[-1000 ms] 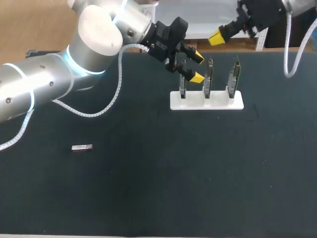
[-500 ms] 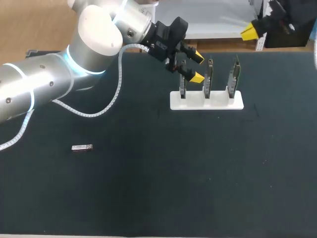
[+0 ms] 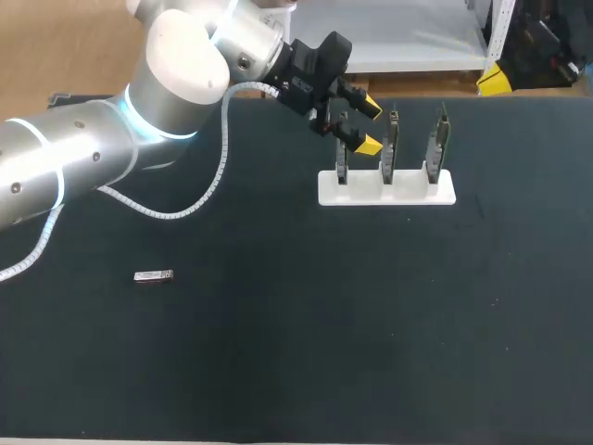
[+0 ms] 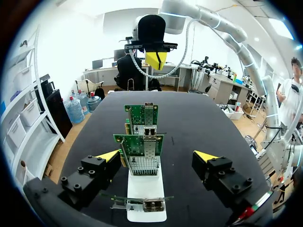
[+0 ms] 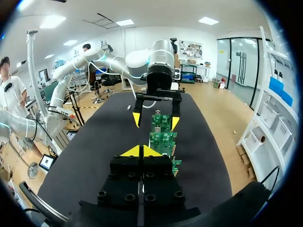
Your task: Pick up the optical module with the left hand, and insert it into the network port with the right hand.
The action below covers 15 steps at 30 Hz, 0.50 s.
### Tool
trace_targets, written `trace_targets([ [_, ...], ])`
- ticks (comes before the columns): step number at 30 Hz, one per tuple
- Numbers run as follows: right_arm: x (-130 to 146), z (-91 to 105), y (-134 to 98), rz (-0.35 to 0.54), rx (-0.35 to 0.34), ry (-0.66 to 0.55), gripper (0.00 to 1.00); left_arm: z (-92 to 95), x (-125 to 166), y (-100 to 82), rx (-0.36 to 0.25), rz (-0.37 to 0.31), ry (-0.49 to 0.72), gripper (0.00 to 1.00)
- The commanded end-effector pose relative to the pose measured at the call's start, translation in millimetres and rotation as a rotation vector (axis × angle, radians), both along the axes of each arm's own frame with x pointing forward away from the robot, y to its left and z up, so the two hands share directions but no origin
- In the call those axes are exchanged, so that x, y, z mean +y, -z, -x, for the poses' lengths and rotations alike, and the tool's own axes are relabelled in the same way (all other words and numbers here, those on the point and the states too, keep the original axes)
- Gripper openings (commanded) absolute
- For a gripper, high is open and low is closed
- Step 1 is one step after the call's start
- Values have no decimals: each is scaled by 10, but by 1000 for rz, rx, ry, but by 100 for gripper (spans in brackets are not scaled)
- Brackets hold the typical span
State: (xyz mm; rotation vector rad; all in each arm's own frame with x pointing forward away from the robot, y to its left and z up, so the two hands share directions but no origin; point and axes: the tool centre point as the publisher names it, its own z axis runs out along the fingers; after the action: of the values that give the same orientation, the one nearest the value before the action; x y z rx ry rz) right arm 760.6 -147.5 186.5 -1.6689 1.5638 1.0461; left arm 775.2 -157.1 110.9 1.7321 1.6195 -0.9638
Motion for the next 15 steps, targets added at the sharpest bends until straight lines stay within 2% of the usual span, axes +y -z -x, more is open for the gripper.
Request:
trace_targets([
  [1,-50,-70,38,-4,16,-29,0,-16,-7,-2,2,-4,2,100],
  [5,-67,-58,113,46,15,-20,0,-16,-7,-2,2,-4,2,100],
  [15,-82,-42,170,31,15,-21,0,-16,-7,-2,2,-4,2,100],
])
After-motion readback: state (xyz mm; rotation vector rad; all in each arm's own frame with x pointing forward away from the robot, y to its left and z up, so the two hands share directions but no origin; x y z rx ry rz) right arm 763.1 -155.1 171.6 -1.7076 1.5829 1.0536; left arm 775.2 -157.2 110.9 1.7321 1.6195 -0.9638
